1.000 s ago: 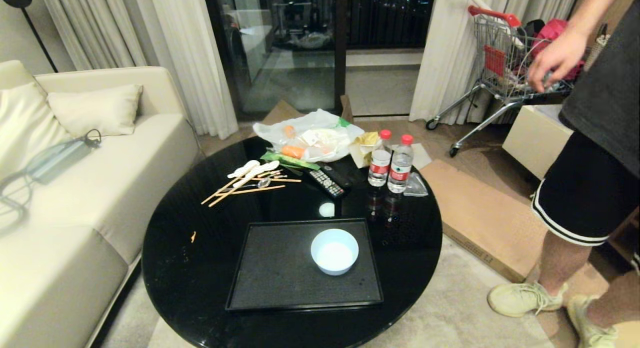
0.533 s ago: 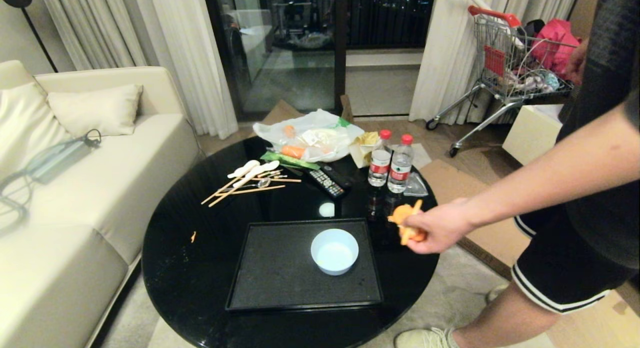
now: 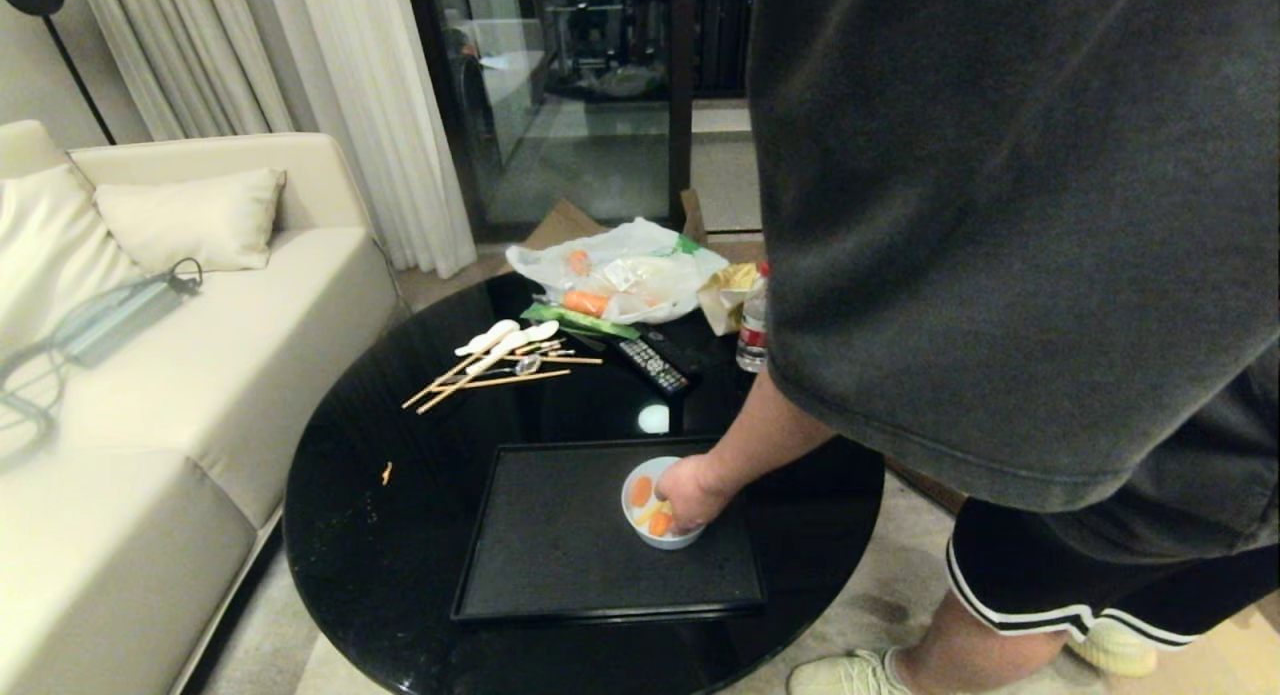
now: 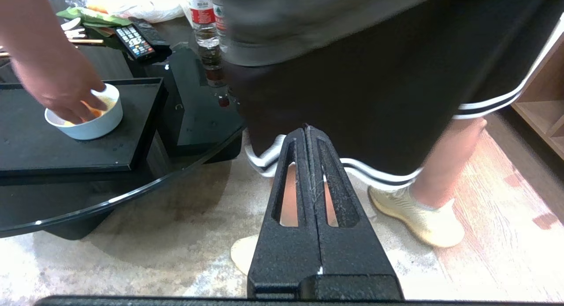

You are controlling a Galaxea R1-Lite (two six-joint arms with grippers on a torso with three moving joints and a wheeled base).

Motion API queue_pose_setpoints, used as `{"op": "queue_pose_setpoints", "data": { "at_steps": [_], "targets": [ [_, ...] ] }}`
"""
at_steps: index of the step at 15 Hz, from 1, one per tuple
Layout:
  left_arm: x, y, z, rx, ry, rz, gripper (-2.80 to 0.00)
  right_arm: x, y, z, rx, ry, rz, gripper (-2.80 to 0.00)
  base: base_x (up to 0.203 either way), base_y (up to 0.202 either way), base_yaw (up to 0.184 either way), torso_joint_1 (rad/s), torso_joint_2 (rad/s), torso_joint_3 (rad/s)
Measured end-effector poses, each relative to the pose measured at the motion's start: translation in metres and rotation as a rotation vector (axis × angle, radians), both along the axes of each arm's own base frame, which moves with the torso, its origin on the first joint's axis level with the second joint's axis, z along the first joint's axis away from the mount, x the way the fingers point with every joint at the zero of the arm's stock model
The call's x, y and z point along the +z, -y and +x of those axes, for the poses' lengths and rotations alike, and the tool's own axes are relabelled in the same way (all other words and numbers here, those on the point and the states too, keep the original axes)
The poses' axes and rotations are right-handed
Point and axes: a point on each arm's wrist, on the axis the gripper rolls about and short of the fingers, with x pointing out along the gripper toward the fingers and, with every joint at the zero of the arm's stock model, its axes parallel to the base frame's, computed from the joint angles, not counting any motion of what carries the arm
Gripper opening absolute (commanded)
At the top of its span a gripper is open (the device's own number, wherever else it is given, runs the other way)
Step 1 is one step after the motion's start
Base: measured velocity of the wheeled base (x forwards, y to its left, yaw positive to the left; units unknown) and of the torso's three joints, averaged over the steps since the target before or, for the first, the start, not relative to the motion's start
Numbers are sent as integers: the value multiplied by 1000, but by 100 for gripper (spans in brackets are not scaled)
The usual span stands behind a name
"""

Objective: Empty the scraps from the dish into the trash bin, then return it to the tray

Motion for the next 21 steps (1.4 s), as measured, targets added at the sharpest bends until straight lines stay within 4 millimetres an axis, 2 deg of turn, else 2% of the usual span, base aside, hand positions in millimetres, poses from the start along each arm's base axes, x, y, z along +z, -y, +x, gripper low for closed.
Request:
{"op": "queue_pose_setpoints", "data": {
  "at_steps": [21],
  "targets": [
    [0, 0, 0, 0, 0, 0, -280, 0, 0, 0, 0, 0, 0, -280, 0, 0, 0, 0, 0, 0]
  ]
}}
